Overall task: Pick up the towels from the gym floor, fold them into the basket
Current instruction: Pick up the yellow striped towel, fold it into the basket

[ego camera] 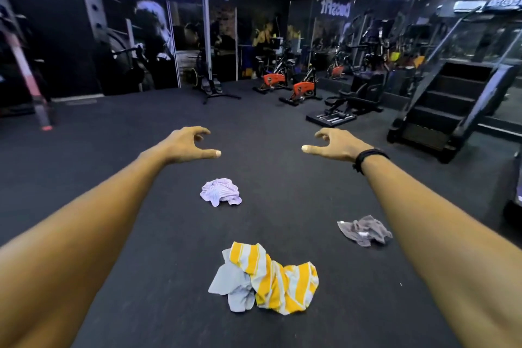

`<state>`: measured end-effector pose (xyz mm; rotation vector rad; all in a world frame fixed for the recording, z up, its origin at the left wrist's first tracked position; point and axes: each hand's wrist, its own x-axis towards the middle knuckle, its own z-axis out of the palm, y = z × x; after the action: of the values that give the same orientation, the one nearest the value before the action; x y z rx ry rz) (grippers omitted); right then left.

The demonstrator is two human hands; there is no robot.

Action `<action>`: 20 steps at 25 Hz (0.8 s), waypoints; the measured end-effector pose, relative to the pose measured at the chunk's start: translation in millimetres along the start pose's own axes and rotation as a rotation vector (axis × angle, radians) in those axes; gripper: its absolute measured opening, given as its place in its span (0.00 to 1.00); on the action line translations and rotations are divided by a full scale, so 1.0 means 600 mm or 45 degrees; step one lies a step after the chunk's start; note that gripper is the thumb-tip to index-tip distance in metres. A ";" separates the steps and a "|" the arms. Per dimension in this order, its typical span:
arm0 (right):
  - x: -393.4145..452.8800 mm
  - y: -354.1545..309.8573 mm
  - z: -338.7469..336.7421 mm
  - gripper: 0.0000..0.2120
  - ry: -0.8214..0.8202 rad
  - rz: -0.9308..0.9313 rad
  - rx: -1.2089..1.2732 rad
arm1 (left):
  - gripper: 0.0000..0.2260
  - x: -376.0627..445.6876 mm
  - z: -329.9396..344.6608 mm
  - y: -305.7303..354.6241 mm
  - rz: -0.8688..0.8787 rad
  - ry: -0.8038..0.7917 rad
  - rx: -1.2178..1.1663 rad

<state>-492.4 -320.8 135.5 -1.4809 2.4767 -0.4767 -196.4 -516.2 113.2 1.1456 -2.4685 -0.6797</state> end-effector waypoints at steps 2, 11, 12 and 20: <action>0.075 0.013 -0.007 0.42 -0.013 -0.029 0.011 | 0.35 0.058 0.001 -0.001 -0.023 0.026 -0.002; 0.349 0.055 0.085 0.38 -0.122 -0.050 -0.040 | 0.36 0.277 0.084 -0.107 -0.161 -0.067 -0.017; 0.383 0.056 0.104 0.38 -0.138 -0.046 -0.055 | 0.36 0.308 0.098 -0.126 -0.178 -0.085 -0.020; 0.692 0.130 0.332 0.37 -0.334 0.159 -0.102 | 0.34 0.616 0.309 -0.288 -0.212 -0.412 -0.105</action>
<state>-682.2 -685.4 -86.2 -1.3110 2.3839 -0.1511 -407.9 -848.9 -99.1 1.3080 -2.5922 -1.0808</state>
